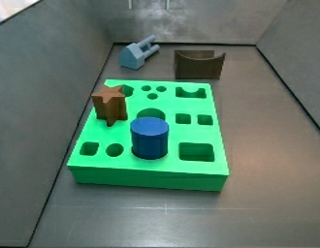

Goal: Pick up the 3 prong object. Move up. Place the 3 prong object on the fixture. Regrasp the 3 prong object. Move to above the board. Insert the 3 prong object.
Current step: Pick up the 3 prong object.

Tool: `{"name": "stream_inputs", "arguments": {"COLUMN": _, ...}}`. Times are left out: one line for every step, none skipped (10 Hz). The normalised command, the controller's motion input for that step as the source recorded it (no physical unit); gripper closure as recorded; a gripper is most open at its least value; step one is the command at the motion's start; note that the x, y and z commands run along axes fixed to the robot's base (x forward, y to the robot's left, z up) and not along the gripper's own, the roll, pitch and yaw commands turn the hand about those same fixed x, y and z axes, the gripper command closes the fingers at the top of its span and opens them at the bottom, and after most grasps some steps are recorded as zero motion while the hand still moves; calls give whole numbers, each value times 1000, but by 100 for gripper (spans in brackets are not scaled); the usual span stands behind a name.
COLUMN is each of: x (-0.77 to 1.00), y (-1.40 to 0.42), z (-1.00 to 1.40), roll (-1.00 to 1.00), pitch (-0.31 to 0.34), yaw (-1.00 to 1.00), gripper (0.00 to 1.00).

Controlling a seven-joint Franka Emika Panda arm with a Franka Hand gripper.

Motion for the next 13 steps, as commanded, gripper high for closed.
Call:
{"name": "stream_inputs", "arguments": {"x": -89, "y": 257, "z": -389, "roll": -60, "pitch": -77, "yaw": -66, "gripper": 0}}
{"name": "stream_inputs", "arguments": {"x": 0, "y": 297, "z": -417, "roll": -97, "pitch": -87, "yaw": -231, "gripper": 0}}
{"name": "stream_inputs", "arguments": {"x": 69, "y": 326, "z": -346, "roll": -116, "pitch": -90, "yaw": -520, "gripper": 0}}
{"name": "stream_inputs", "arguments": {"x": 49, "y": 291, "z": -343, "roll": -84, "pitch": -86, "yaw": -623, "gripper": 0}}
{"name": "stream_inputs", "arguments": {"x": 71, "y": 277, "z": -326, "roll": -56, "pitch": -67, "yaw": -671, "gripper": 0}}
{"name": "stream_inputs", "arguments": {"x": 0, "y": 277, "z": -337, "roll": -34, "pitch": -53, "yaw": -669, "gripper": 0}}
{"name": "stream_inputs", "arguments": {"x": 0, "y": 243, "z": -440, "roll": -17, "pitch": -60, "yaw": -597, "gripper": 0}}
{"name": "stream_inputs", "arguments": {"x": 0, "y": 223, "z": -463, "roll": -21, "pitch": -71, "yaw": -554, "gripper": 0}}
{"name": "stream_inputs", "arguments": {"x": 0, "y": 197, "z": -489, "roll": -30, "pitch": -83, "yaw": -486, "gripper": 0}}
{"name": "stream_inputs", "arguments": {"x": 0, "y": 166, "z": -466, "roll": -30, "pitch": -90, "yaw": -420, "gripper": 0}}
{"name": "stream_inputs", "arguments": {"x": 0, "y": 120, "z": -446, "roll": -24, "pitch": -86, "yaw": -374, "gripper": 0}}
{"name": "stream_inputs", "arguments": {"x": 0, "y": 54, "z": -386, "roll": -56, "pitch": -86, "yaw": -211, "gripper": 0}}
{"name": "stream_inputs", "arguments": {"x": -17, "y": 26, "z": -391, "roll": -59, "pitch": -111, "yaw": -123, "gripper": 0}}
